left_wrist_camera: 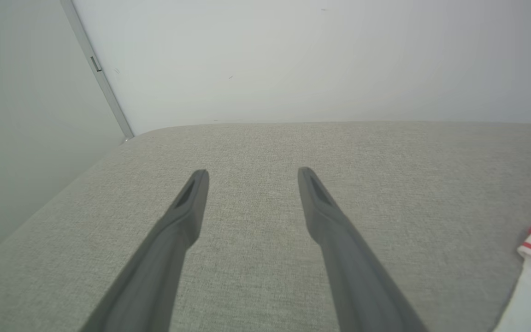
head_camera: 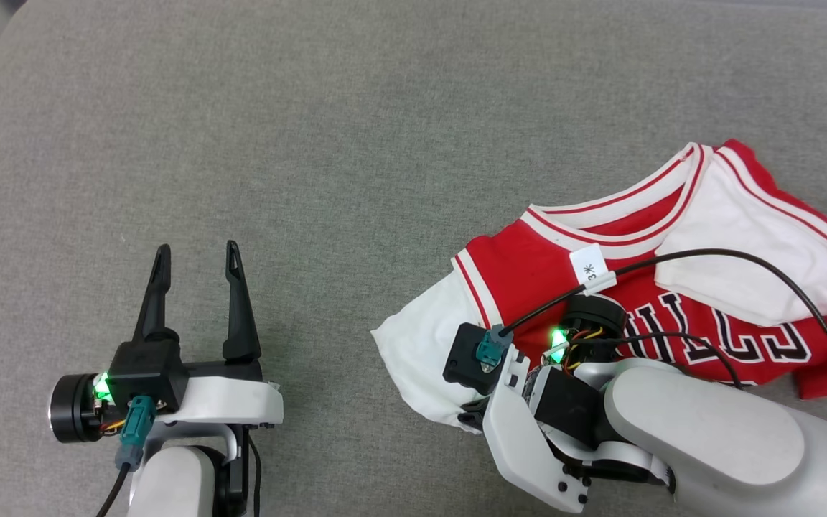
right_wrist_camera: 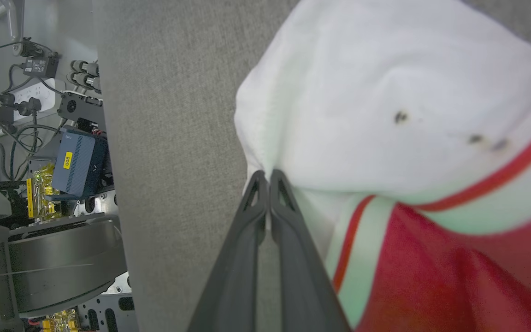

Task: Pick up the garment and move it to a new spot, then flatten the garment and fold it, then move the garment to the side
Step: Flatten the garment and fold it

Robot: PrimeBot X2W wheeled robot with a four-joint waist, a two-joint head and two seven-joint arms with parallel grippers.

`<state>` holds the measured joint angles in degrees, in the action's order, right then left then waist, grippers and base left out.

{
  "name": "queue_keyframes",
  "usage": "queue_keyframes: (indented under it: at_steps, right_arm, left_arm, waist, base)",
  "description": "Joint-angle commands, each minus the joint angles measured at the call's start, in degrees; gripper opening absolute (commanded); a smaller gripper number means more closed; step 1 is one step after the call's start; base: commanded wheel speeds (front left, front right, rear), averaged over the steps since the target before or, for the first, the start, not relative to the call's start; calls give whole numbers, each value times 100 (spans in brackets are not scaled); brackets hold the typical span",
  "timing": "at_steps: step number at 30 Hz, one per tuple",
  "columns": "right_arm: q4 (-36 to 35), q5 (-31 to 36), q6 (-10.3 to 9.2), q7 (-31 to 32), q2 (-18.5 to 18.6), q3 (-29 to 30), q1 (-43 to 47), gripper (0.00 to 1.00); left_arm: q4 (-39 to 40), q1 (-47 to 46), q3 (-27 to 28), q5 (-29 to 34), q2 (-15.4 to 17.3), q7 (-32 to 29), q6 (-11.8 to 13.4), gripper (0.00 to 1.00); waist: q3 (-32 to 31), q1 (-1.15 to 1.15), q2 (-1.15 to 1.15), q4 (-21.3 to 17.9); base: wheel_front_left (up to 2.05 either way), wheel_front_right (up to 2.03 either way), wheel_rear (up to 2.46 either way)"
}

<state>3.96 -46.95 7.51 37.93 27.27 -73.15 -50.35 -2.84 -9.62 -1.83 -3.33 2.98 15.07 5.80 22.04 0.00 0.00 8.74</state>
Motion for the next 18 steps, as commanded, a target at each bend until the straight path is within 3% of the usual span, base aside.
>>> queue_keyframes:
  at_steps: [1, 2, 11, 18]
  right_arm:
    - [28, 23, -4, -79, 2, -31, 67, 50]
    - [13, 59, -4, -229, 12, -24, 2, 100]
    - [-395, 78, -4, -1822, 693, 235, -258, 100]
    - [-725, 173, -4, -1955, 1623, 1034, -329, 100]
  left_arm:
    - [-12, 53, 4, 6, -8, 14, 32, 100]
    - [-28, 81, 6, 21, -9, 14, 25, 100]
    - [-144, 419, 112, 117, 15, 14, -17, 100]
    - [-153, 676, 92, 194, 21, 14, 65, 100]
  waist:
    - [-65, 0, 0, -46]
    - [-119, 0, 0, -69]
    - [-748, 0, 0, -308]
    - [-1057, 0, 0, -497]
  base:
    - [0, 0, 0]
    - [0, 0, 0]
    - [0, 0, 0]
    - [0, 0, 0]
